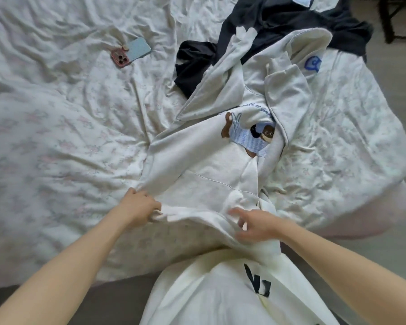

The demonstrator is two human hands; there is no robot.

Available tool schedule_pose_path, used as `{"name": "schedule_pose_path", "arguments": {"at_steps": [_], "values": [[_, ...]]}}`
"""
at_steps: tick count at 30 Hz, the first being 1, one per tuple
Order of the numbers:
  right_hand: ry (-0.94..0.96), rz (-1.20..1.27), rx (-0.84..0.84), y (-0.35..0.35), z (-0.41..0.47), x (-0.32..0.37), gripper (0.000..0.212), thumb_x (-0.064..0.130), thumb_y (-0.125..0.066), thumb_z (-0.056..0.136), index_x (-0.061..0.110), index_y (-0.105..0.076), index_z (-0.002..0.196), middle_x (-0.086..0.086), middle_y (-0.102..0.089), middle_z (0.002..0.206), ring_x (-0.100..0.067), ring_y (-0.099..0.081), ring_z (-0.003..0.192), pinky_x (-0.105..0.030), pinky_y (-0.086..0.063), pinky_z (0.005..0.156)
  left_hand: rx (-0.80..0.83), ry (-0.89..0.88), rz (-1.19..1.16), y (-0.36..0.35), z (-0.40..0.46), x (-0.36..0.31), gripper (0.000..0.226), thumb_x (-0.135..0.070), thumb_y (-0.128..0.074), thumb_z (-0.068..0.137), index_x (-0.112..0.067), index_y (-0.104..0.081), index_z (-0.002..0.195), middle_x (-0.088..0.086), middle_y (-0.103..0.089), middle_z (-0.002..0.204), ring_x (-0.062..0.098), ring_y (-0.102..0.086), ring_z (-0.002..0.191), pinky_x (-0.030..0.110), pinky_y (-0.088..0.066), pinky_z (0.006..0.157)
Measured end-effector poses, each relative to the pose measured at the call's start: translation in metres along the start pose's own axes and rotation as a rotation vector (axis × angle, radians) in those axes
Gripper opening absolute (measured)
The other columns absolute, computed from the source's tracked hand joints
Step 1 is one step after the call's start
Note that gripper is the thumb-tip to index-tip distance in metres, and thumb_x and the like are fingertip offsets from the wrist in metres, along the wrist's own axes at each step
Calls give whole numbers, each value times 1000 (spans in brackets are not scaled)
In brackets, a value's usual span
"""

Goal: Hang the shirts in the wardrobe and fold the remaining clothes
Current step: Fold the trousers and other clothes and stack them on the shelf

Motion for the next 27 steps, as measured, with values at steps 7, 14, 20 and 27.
{"name": "schedule_pose_path", "arguments": {"at_steps": [7,14,20,27], "values": [[-133,360,-349,-4,6,-6,26,21,-46,94,14,-64,113,-3,-67,110,-20,-61,102,-31,-47,87,151,83,-203,-21,-5,-13,48,-46,-46,86,-36,-44,133,-5,-35,146,19,-19,139,59,-4,112],[-449,644,-648,-9,4,-63,34,13,-41,94,12,-50,127,-8,-57,121,-18,-53,99,-29,-37,79,-163,61,-371,12,44,-82,45,-41,-42,94,-27,-41,136,-2,-34,146,16,-24,137,51,-8,114],[-519,677,-526,-26,18,-110,55,30,-45,95,11,-29,143,-10,-42,142,-23,-45,126,-35,-37,99,-518,-78,-508,52,98,-142,46,-29,-47,92,-24,-40,137,-5,-34,145,12,-26,135,28,-23,103],[-434,841,-354,-42,36,-119,15,20,-48,84,7,-52,90,-3,-53,82,-16,-50,72,-27,-38,63,-598,-82,-461,93,160,-197,48,-45,-53,86,-20,-48,127,0,-45,132,21,-39,123,36,-30,94]]}}
Point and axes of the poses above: each hand's wrist, its own z-axis towards the middle knuckle, its own y-axis out of the back of the hand, x = y × z, the point moved 2 cm from there along z, towards the middle knuckle
